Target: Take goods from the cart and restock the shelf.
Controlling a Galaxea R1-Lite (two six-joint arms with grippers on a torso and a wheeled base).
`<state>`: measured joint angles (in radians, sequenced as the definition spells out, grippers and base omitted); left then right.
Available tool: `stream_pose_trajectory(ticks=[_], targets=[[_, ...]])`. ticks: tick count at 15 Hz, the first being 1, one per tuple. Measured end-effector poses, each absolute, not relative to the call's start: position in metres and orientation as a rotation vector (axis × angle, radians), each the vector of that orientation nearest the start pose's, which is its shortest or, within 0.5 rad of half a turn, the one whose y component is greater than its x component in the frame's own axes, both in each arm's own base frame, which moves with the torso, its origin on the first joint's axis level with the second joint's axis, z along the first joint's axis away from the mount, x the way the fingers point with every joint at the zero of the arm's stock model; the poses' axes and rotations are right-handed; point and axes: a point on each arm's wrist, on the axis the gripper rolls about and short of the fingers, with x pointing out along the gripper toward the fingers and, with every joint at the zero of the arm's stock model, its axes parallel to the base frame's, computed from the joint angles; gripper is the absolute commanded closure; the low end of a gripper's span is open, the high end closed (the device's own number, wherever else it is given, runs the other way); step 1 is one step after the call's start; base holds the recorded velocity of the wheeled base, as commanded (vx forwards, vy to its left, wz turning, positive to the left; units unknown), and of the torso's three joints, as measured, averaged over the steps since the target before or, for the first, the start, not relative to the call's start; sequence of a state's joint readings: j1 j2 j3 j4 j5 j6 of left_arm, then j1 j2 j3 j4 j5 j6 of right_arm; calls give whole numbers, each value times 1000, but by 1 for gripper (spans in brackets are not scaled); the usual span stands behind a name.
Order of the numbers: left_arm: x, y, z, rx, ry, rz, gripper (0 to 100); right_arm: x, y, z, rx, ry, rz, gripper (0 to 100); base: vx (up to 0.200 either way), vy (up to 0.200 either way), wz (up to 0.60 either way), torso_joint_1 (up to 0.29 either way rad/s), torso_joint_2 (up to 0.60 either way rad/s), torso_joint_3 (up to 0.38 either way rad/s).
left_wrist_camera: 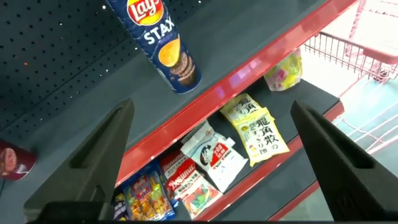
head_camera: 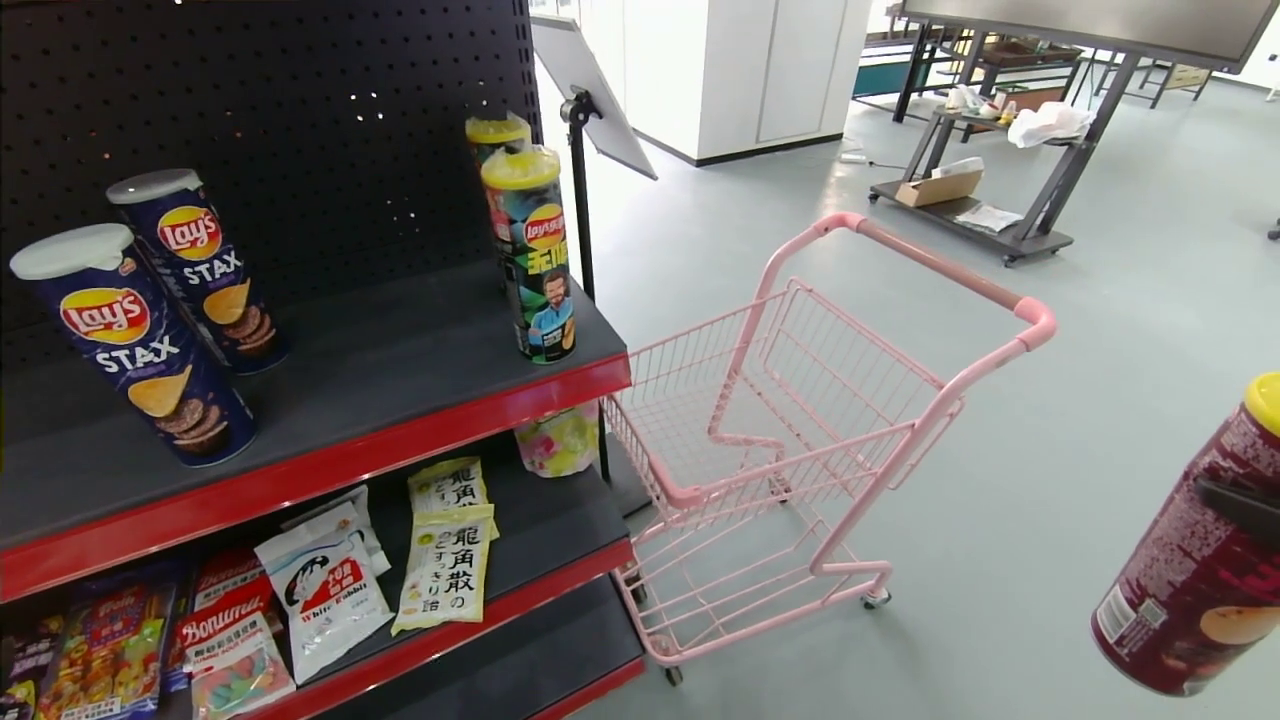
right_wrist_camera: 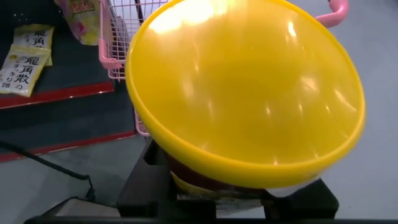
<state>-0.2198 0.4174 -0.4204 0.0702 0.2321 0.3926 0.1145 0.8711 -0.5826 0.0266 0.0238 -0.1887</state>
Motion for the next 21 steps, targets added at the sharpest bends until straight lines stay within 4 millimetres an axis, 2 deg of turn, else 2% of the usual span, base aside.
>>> stream_pose_trajectory(ticks=[10, 11, 14, 17, 21], targets=[[2, 5, 190, 407, 64, 5, 0, 96, 12, 215, -221, 329, 176, 100, 0, 0, 600, 6, 0, -2], [2, 5, 190, 406, 63, 4, 0, 95, 12, 214, -218, 332, 176, 100, 0, 0, 0, 0, 0, 0], [2, 5, 190, 405, 64, 4, 0, 93, 12, 211, -186, 313, 180, 100, 0, 200, 0, 1, 1, 1], [2, 5, 190, 405, 65, 10, 0, 90, 14, 211, -102, 234, 281, 100, 0, 200, 0, 2, 1, 1], [2, 5, 191, 405, 64, 8, 0, 79, 14, 199, -89, 207, 329, 100, 0, 200, 0, 4, 1, 5]])
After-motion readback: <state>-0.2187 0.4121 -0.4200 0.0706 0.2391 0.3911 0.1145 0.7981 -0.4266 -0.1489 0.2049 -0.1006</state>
